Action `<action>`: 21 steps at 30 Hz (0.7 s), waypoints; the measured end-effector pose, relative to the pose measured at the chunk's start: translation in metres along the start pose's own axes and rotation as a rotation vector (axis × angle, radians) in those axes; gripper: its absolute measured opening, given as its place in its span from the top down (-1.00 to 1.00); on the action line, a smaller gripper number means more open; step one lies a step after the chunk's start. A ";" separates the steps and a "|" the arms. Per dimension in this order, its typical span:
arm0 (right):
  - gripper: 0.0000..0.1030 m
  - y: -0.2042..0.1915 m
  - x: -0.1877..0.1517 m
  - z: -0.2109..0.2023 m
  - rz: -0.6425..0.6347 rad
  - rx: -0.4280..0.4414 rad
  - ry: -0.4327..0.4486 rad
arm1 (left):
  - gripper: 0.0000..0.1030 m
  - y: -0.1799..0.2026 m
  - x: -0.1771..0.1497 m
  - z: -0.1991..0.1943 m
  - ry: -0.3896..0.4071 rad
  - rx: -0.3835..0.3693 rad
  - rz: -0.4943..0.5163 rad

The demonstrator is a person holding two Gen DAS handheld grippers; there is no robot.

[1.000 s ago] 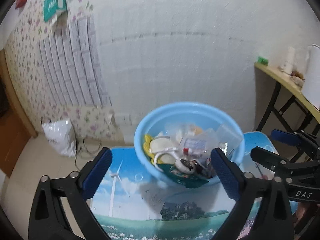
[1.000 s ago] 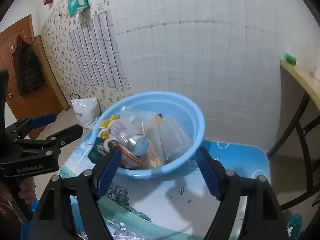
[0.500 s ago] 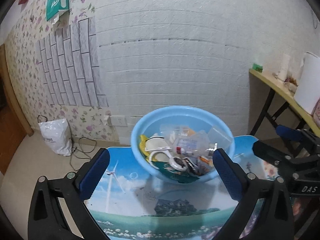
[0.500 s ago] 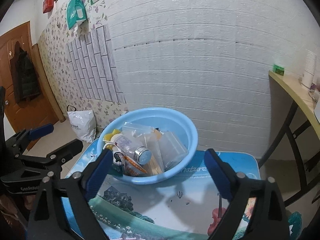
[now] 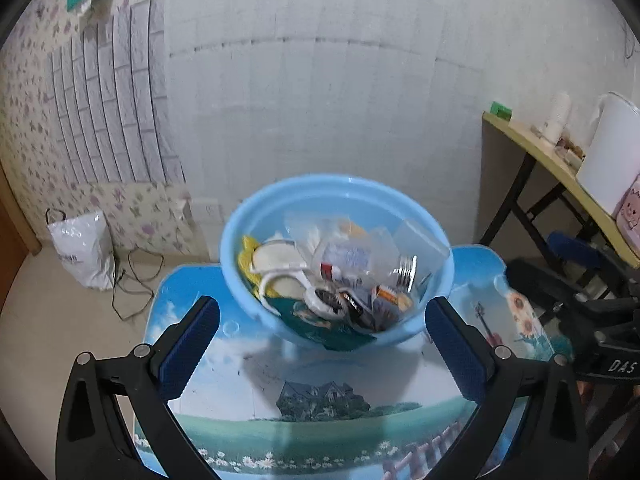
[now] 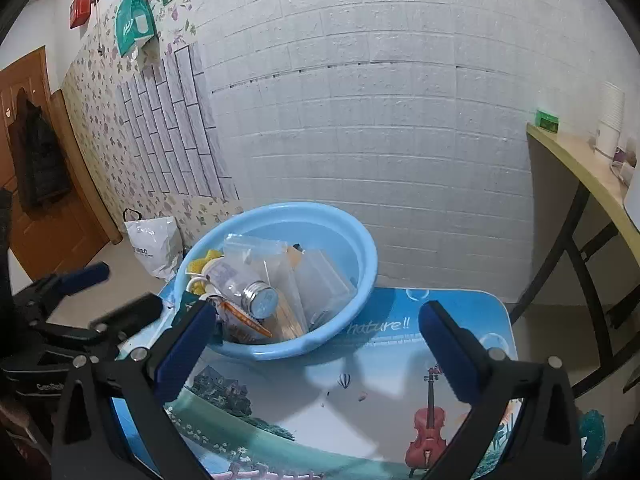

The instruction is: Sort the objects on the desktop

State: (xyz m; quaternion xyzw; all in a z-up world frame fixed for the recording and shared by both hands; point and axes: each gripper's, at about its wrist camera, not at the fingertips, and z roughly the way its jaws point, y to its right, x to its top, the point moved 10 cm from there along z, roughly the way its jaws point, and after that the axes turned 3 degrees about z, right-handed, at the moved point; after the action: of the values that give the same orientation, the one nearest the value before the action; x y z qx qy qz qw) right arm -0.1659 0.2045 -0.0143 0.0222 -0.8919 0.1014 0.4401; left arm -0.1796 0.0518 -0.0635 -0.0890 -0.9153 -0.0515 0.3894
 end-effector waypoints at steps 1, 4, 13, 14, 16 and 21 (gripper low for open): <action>-1.00 0.001 0.001 0.000 -0.014 -0.012 0.013 | -0.99 -0.001 -0.002 0.002 -0.006 0.012 0.002; -1.00 0.002 -0.001 0.001 -0.007 -0.011 0.006 | -0.99 -0.001 -0.006 0.006 -0.022 0.045 0.014; -1.00 0.009 -0.003 -0.003 0.021 -0.026 0.016 | -0.99 0.002 -0.005 -0.002 0.005 0.044 0.033; -1.00 0.009 -0.003 -0.004 0.022 -0.028 0.017 | -0.99 0.003 -0.006 -0.003 0.006 0.039 0.029; -1.00 0.010 -0.005 -0.004 0.023 -0.031 0.016 | -0.99 0.003 -0.006 -0.004 0.007 0.038 0.027; -1.00 0.013 -0.008 -0.007 -0.005 -0.062 0.048 | -0.99 0.004 -0.010 -0.005 0.011 0.037 0.028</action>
State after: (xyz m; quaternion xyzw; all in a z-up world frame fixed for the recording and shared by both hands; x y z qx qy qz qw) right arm -0.1568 0.2185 -0.0186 0.0082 -0.8837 0.0729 0.4622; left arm -0.1686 0.0537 -0.0670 -0.0945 -0.9126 -0.0296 0.3966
